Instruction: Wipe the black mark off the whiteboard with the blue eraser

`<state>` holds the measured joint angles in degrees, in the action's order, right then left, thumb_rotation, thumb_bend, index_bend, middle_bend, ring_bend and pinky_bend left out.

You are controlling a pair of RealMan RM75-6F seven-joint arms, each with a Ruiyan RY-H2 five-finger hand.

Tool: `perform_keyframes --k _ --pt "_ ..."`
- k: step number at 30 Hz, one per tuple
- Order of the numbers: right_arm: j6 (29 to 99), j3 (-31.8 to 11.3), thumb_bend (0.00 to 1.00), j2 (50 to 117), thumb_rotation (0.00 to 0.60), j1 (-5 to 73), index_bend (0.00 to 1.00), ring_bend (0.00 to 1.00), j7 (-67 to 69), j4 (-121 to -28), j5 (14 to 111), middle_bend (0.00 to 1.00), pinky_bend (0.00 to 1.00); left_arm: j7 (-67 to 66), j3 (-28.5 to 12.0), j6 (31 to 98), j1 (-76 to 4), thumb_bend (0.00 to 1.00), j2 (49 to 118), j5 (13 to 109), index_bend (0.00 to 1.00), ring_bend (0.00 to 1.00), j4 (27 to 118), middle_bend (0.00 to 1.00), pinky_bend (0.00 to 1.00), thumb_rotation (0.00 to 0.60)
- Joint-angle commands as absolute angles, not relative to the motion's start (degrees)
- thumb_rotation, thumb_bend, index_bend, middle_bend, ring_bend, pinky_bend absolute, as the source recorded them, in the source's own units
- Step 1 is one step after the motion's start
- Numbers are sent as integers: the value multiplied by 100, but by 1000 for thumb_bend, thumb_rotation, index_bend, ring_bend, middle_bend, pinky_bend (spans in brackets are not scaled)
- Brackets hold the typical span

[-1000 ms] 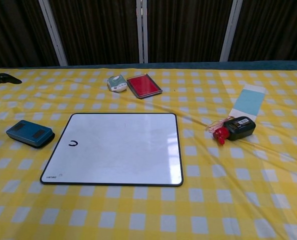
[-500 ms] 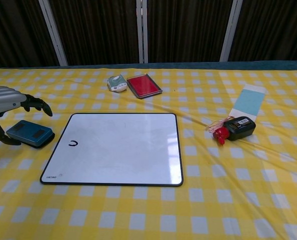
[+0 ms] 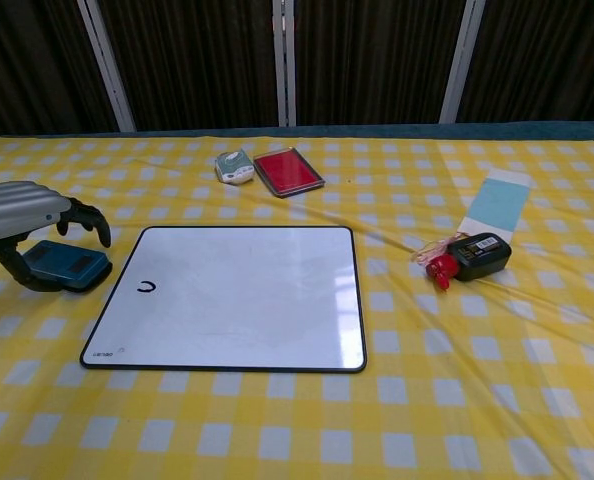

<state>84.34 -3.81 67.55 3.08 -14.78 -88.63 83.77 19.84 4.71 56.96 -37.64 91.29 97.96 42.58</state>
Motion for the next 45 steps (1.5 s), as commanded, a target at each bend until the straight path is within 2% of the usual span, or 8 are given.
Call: perform_keyframes --k 1,3,5,12,20,32,45 --pt "8435 -380 0 6758 600 310 0 0 -1479 -8857 8375 0 0 2059 527 5727 -3780 258 9123 9802 426 317 4258 341 422 600" --pt "8439 -379 0 6758 600 310 0 0 -1476 -8853 8371 0 0 2094 550 5787 -3783 263 9097 9807 497 366 4289 399 467 600" --pt "8446 -382 0 6760 600 309 0 0 -1486 -8844 8363 0 0 2176 539 5939 -3776 264 9042 9807 522 382 4388 419 481 600" --pt "8443 -374 0 6762 600 316 0 0 -1489 -8853 8361 0 0 2453 434 6248 -3891 265 8753 9786 541 394 5102 433 493 600" --pt "8414 -358 0 6796 600 339 0 0 -1549 -8841 8365 0 0 2404 250 5793 -4261 293 8799 9594 549 394 5924 434 493 600" --pt "8408 -369 0 6771 600 352 0 0 -1463 -8829 8344 0 0 1588 180 5177 -4546 299 9287 9331 571 407 6079 451 494 600" --pt "8450 -365 0 6762 600 326 0 0 -1480 -8824 8324 0 0 1779 336 5208 -4586 304 9302 9410 606 435 6300 480 520 600"
